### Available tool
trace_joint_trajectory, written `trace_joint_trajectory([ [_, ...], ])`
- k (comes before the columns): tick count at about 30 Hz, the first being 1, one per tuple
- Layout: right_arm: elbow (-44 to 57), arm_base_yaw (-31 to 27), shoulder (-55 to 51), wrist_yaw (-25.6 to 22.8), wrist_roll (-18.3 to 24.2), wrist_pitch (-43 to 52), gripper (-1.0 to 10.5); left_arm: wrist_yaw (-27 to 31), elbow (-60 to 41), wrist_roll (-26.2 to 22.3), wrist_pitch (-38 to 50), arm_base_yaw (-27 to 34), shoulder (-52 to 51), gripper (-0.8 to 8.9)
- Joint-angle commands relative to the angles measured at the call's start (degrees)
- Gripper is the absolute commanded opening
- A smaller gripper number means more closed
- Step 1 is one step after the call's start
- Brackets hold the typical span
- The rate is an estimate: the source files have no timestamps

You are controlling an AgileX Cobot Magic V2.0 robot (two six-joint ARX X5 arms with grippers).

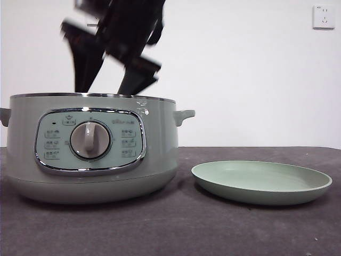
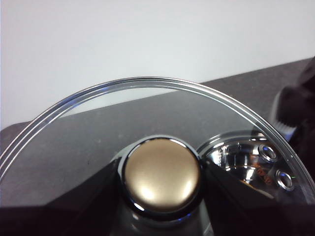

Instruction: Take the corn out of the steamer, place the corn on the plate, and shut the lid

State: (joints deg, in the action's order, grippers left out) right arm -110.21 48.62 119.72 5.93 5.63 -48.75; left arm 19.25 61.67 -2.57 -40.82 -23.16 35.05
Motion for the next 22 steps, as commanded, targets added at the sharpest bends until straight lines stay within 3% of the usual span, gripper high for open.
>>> trace_joint_trajectory([
  [1, -0.09, 0.28, 2.99, -0.35, 0.98, 0.39, 3.7, 0.31, 0.33, -0.5, 2.51, 0.02, -0.85, -0.09],
  [6, -0.09, 0.2, 6.34, -1.7, 0.94, 1.38, 3.7, 0.28, 0.33, -0.48, 1.53, 0.02, -0.85, -0.09],
  [12, -0.09, -0.02, 8.74, -1.9, 0.9, 1.99, 2.5, 0.28, 0.33, -0.48, 0.83, 0.02, -0.85, -0.09],
  [17, -0.2, 0.5, 8.39, -1.95, 0.87, 3.41, -0.2, 0.26, 0.33, -0.48, -0.28, 0.02, -0.79, -0.09],
  [22, -0.61, 0.42, 5.01, -2.05, 0.24, 1.03, -0.2, 0.22, 0.33, -0.48, -0.59, 0.02, -0.2, -0.09],
])
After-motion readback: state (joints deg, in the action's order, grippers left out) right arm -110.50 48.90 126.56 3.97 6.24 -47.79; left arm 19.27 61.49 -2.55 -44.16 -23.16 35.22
